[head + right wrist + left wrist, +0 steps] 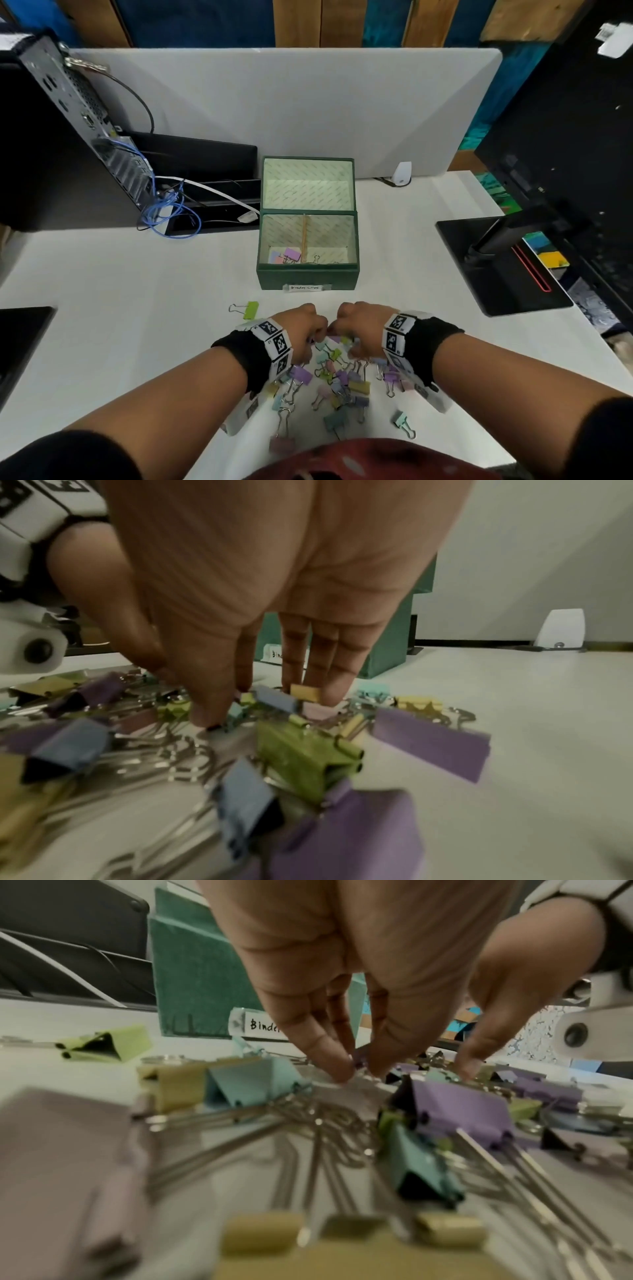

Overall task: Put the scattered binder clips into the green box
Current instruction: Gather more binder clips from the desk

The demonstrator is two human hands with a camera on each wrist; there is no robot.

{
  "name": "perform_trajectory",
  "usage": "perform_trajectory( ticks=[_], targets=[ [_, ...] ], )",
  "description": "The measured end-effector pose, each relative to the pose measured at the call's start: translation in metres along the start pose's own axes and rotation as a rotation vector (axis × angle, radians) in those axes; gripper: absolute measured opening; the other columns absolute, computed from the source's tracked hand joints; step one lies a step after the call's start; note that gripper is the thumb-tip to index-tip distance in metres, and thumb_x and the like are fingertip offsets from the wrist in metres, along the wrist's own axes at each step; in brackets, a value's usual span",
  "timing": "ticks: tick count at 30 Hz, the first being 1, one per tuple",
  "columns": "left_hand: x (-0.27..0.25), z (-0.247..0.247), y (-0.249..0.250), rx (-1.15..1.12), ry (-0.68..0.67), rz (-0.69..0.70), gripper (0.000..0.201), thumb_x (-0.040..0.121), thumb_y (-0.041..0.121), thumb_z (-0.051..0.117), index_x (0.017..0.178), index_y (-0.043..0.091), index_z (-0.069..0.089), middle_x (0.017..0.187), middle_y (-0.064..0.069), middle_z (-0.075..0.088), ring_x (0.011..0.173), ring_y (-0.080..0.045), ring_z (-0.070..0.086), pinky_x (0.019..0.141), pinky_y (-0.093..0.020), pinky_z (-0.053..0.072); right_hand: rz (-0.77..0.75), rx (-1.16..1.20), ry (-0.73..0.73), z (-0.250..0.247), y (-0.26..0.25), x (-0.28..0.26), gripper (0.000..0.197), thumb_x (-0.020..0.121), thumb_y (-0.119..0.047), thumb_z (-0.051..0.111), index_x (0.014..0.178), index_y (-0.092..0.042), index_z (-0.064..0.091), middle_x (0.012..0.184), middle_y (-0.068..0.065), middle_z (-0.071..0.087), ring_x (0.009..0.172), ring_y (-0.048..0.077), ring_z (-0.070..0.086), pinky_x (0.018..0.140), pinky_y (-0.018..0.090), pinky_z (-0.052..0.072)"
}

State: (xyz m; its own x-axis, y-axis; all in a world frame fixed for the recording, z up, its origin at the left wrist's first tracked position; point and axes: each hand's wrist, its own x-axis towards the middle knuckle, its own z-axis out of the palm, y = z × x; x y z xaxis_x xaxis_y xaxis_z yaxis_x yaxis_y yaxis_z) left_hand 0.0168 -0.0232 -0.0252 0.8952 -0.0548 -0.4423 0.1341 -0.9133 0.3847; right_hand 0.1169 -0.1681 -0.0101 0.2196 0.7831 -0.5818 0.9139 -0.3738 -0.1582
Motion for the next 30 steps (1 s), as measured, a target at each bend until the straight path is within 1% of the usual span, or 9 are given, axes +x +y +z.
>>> perform_trajectory(
  ticks=[2, 5, 9, 13, 16, 20, 25, 27, 30],
  targets=[
    [-0.001, 0.002, 0.004, 0.013, -0.014, -0.016, 0.040, 0.075, 0.020, 0.068, 0.113, 0.021, 0.058, 0.114, -0.007, 0.048, 0.096, -0.028, 0.059, 0.080, -0.033, 0.050, 0.017, 0.047, 0.017, -0.002, 0.001, 0.002, 0.044, 0.084, -0.028, 0.062, 0.127, -0.025, 0.051, 0.126, 0.010, 0.046, 0.112, 0.031, 0.051, 0.091, 0.041, 0.047],
    [-0.002, 0.004, 0.009, -0.001, -0.023, -0.003, 0.048, 0.075, 0.033, 0.071, 0.119, 0.024, 0.055, 0.118, -0.006, 0.046, 0.099, -0.026, 0.058, 0.087, -0.034, 0.050, 0.044, 0.083, 0.036, -0.002, 0.001, 0.003, 0.035, 0.085, -0.023, 0.059, 0.120, -0.021, 0.055, 0.122, 0.012, 0.047, 0.110, 0.032, 0.054, 0.092, 0.042, 0.048],
    [0.001, 0.003, 0.013, 0.062, -0.059, 0.031, 0.050, 0.078, 0.031, 0.068, 0.126, 0.032, 0.052, 0.119, -0.006, 0.045, 0.105, -0.026, 0.054, 0.089, -0.032, 0.044, 0.066, 0.142, 0.055, -0.001, 0.002, 0.005, 0.032, 0.085, -0.022, 0.059, 0.117, -0.020, 0.056, 0.118, 0.012, 0.048, 0.107, 0.032, 0.054, 0.091, 0.041, 0.048],
    [0.006, 0.003, 0.018, 0.106, -0.060, 0.002, 0.036, 0.079, 0.027, 0.065, 0.115, 0.026, 0.059, 0.119, -0.008, 0.046, 0.106, -0.029, 0.054, 0.086, -0.033, 0.044, 0.110, 0.241, 0.089, -0.003, 0.004, 0.007, 0.030, 0.085, -0.015, 0.059, 0.114, -0.020, 0.058, 0.117, 0.012, 0.049, 0.106, 0.030, 0.056, 0.087, 0.034, 0.045],
    [0.009, 0.003, 0.018, 0.108, -0.043, -0.020, 0.034, 0.080, 0.026, 0.063, 0.113, 0.021, 0.060, 0.120, -0.009, 0.046, 0.105, -0.030, 0.054, 0.082, -0.032, 0.043, 0.152, 0.315, 0.108, -0.007, 0.008, 0.006, 0.023, 0.085, -0.014, 0.060, 0.107, -0.017, 0.061, 0.116, 0.010, 0.054, 0.103, 0.028, 0.057, 0.079, 0.029, 0.043],
    [0.010, 0.003, 0.017, 0.112, -0.046, -0.024, 0.031, 0.081, 0.023, 0.061, 0.111, 0.017, 0.062, 0.119, -0.010, 0.052, 0.106, -0.032, 0.055, 0.083, -0.031, 0.044, 0.201, 0.379, 0.121, -0.011, 0.012, 0.002, 0.021, 0.081, -0.009, 0.062, 0.102, -0.015, 0.063, 0.102, 0.005, 0.059, 0.085, 0.018, 0.054, 0.078, 0.030, 0.051],
    [0.009, 0.000, 0.012, 0.010, -0.051, -0.022, 0.029, 0.082, 0.019, 0.060, 0.111, 0.015, 0.061, 0.117, -0.008, 0.055, 0.107, -0.026, 0.055, 0.083, -0.027, 0.041, 0.233, 0.515, 0.183, -0.020, 0.020, -0.004, 0.017, 0.079, -0.010, 0.066, 0.096, -0.016, 0.065, 0.093, 0.001, 0.062, 0.080, 0.015, 0.054, 0.062, 0.019, 0.043],
    [0.008, -0.001, 0.010, -0.040, -0.051, -0.036, 0.028, 0.079, 0.018, 0.063, 0.106, 0.014, 0.062, 0.114, -0.007, 0.056, 0.105, -0.025, 0.055, 0.080, -0.025, 0.040, 0.233, 0.575, 0.233, -0.030, 0.020, -0.007, 0.015, 0.078, -0.011, 0.068, 0.091, -0.019, 0.065, 0.100, 0.004, 0.065, 0.077, 0.015, 0.056, 0.065, 0.022, 0.047],
    [0.006, -0.002, 0.008, -0.110, -0.022, -0.068, 0.021, 0.074, 0.015, 0.066, 0.095, 0.013, 0.063, 0.105, -0.005, 0.058, 0.095, -0.025, 0.057, 0.076, -0.026, 0.043, 0.208, 0.641, 0.323, -0.055, 0.018, -0.011, 0.014, 0.078, -0.014, 0.070, 0.085, -0.023, 0.062, 0.090, 0.002, 0.061, 0.073, 0.013, 0.054, 0.069, 0.024, 0.047]
  ],
)
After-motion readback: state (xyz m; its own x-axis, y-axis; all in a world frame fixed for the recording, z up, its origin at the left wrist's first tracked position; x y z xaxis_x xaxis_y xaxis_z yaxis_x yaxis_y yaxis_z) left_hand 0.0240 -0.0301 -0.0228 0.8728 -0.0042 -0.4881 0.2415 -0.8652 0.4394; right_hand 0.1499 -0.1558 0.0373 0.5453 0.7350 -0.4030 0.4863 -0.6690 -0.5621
